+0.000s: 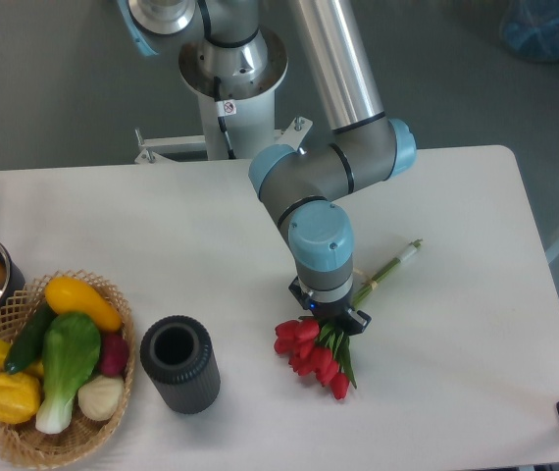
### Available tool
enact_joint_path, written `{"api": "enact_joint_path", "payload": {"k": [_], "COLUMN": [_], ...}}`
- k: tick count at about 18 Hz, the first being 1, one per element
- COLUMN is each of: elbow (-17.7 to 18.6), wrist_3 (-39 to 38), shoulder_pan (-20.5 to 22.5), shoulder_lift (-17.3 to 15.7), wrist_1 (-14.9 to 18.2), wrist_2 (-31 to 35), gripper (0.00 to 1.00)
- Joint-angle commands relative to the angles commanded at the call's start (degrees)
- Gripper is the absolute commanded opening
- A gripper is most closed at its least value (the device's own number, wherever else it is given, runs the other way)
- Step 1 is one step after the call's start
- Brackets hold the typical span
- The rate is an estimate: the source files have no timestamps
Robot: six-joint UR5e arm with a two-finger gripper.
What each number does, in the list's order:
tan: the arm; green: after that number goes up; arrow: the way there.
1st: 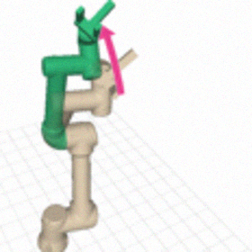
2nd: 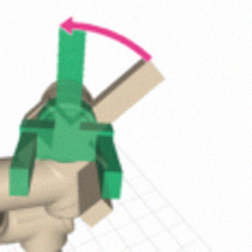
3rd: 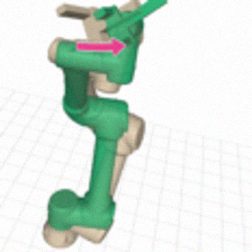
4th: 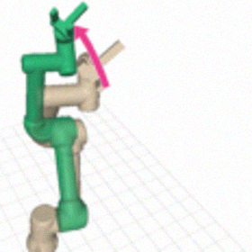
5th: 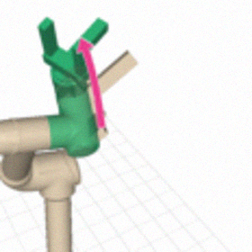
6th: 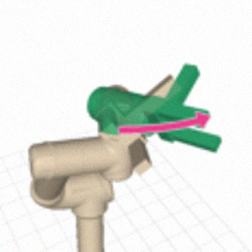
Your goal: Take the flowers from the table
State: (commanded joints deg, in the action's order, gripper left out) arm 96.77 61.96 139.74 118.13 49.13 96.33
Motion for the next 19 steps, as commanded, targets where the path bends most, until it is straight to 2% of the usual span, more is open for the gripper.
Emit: {"api": "enact_joint_path", "payload": {"k": [3,6,9,11,16,19], "elbow": [-0.7,-2.3,-5.6,-7.8,-10.4,-10.5], "wrist_3": [-0.3,-0.3,-0.1,0.2,6.0,7.3], "shoulder_pan": [0.4,2.0,4.3,4.9,7.1,8.1], "shoulder_lift": [-0.3,-2.2,-3.4,-3.4,-3.3,-3.3], "wrist_1": [0.0,1.2,7.1,9.3,9.4,9.8], "wrist_2": [0.1,-0.1,-0.7,-1.1,-1.1,-1.0], "gripper": [0.0,0.0,0.0,0.0,0.0,0.0]}}
